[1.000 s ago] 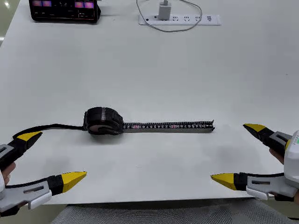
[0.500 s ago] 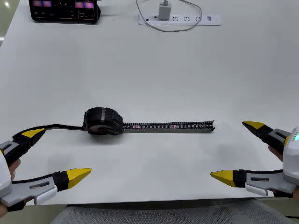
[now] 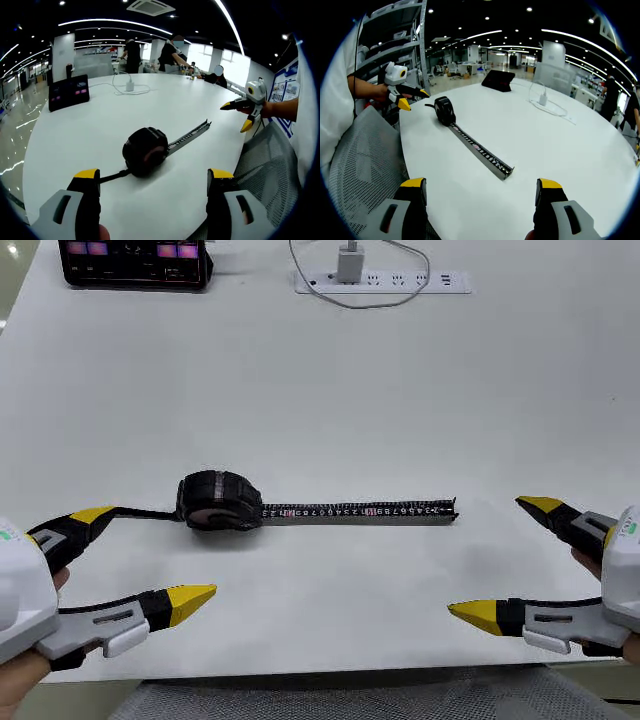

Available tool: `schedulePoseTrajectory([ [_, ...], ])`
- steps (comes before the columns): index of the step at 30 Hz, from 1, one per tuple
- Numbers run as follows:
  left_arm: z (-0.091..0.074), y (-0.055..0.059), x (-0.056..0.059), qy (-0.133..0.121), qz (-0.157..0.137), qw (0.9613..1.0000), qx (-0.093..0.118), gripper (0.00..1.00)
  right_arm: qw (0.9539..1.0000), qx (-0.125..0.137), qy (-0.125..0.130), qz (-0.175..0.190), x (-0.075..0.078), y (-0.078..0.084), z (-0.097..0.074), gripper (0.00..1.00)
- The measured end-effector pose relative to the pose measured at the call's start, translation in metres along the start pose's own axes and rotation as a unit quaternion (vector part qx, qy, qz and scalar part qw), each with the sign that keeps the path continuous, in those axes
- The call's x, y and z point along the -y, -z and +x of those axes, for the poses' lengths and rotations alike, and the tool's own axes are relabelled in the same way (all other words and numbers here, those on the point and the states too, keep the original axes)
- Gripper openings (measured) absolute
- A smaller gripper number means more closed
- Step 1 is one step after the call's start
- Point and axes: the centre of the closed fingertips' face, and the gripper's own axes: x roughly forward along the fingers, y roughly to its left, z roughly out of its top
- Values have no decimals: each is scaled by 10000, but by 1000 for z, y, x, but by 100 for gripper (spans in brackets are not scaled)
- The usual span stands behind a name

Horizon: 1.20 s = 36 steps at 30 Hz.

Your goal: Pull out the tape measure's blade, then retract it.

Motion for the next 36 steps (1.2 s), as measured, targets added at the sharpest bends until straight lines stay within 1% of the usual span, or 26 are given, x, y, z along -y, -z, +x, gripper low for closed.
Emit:
schedulePoseTrajectory([
  [6, 7, -1, 2, 3, -137, 9999, 53, 86, 10000, -7, -6, 7, 1, 0, 1, 89],
  [12, 15, -3, 0, -24, -210, 9997, 74, 86, 10000, -4, -12, -16, 3, -3, 3, 89],
  [17, 21, -7, 0, -60, -303, 9995, 111, 85, 10000, -11, -27, -41, 5, -4, 5, 89],
  [21, 26, -9, -1, -121, -438, 9988, 198, 85, 10000, 7, -38, -56, 7, -5, 8, 89],
  [26, 34, -9, 2, -116, -484, 9986, 193, 84, 10000, 22, -44, -62, 8, -7, 9, 89],
  [33, 42, -8, 3, -159, -609, 9978, 206, 84, 10000, 20, -38, -62, 12, -6, 11, 88],
  [36, 47, -8, 7, -139, -637, 9976, 220, 84, 10000, 16, -38, -41, 13, -4, 12, 88],
])
